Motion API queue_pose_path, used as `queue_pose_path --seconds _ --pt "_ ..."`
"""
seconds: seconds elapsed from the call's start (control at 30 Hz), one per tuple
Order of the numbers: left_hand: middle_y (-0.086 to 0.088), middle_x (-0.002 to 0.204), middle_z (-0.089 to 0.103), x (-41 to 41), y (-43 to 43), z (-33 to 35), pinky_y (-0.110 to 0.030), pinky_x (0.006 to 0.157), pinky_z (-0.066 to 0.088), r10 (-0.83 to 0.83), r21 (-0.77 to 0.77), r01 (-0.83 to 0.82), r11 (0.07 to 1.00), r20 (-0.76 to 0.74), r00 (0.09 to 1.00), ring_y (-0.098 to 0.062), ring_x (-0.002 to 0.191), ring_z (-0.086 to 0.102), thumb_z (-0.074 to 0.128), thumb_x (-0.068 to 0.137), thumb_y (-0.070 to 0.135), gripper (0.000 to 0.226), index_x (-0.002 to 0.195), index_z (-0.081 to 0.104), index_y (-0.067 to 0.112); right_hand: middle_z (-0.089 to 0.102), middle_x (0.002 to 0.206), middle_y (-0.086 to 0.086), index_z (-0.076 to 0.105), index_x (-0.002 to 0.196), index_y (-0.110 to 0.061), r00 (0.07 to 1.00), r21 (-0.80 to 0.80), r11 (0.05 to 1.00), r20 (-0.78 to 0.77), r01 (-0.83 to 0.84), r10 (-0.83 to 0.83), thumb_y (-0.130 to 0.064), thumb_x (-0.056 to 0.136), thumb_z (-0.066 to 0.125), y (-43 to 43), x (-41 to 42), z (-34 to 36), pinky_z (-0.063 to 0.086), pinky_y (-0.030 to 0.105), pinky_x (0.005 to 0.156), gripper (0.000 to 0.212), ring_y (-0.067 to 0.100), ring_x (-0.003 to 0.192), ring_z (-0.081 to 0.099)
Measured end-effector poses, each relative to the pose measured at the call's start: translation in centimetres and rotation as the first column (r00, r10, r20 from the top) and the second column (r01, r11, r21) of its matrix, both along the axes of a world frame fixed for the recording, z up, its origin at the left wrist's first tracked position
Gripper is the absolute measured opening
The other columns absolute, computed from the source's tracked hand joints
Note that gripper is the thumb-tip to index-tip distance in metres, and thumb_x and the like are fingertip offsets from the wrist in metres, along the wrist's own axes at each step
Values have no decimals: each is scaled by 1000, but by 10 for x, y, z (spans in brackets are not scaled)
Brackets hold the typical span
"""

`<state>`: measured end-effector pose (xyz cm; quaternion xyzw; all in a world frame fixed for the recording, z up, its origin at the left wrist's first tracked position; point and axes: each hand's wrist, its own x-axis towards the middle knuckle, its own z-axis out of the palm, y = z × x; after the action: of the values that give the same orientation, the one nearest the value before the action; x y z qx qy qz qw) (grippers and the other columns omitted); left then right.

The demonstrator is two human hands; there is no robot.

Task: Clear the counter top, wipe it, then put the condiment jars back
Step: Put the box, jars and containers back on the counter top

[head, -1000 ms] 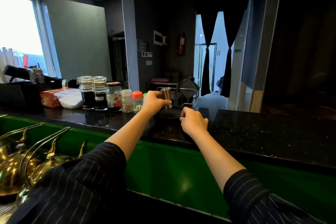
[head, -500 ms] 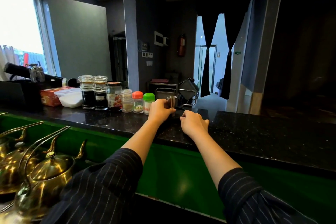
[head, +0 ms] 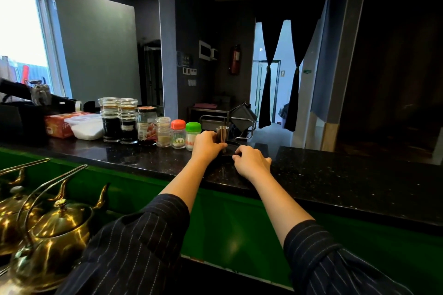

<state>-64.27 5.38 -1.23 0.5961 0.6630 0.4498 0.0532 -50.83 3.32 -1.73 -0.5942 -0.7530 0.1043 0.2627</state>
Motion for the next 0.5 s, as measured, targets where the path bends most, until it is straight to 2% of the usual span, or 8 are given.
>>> queue_pose_path --seconds 0.33,0.5 --pt "-10 109 68 2 0 0 -30 85 49 8 -7 -8 1000 -24 1000 -21 102 63 72 82 22 36 113 63 7 62 118 3 57 121 -23 1000 5 1000 1 -2 2 -30 100 44 -2 1 1 30 43 97 25 25 115 53" --pt "-11 114 66 2 0 -1 -32 89 51 16 6 -16 1000 1 1000 -22 106 61 75 79 23 53 125 55 6 61 120 4 56 122 -23 1000 2 1000 10 -6 6 -31 100 45 -1 1 0 30 43 97 26 26 117 52"
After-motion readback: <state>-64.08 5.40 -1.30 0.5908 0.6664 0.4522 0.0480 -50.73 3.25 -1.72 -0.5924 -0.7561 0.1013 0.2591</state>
